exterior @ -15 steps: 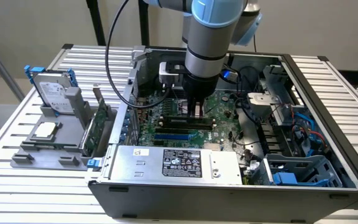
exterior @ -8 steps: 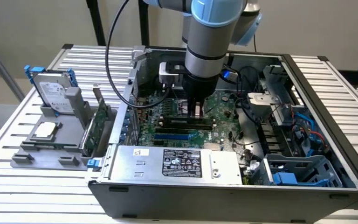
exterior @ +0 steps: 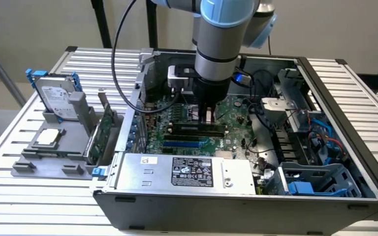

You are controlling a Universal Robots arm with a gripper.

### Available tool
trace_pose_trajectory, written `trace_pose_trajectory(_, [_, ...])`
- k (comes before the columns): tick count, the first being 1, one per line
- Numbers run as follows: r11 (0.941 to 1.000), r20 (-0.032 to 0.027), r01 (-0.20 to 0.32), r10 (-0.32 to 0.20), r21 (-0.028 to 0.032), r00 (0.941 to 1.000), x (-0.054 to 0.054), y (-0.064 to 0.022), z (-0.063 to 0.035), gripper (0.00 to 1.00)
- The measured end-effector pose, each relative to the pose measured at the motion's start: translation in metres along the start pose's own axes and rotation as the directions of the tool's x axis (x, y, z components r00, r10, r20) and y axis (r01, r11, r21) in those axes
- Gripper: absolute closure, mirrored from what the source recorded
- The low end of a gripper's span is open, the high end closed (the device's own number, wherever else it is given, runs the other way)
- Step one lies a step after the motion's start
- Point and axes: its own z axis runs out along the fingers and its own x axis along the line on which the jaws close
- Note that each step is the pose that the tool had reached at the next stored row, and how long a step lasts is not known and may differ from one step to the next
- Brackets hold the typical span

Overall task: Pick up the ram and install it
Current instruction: 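Press down the ram until it locks into place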

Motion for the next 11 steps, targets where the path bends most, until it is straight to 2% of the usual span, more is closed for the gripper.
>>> trace_pose_trajectory(6, [1.0000,-0.0080,-0.001,0.001,0.0001,1.0000,-0.0009,0.0006,0.0000,1.00])
trace_pose_trajectory(11, [1.0000,-0.0118,-0.001,0.001,0.0002,0.9999,-0.0025,0.0006,0.0001,1.00])
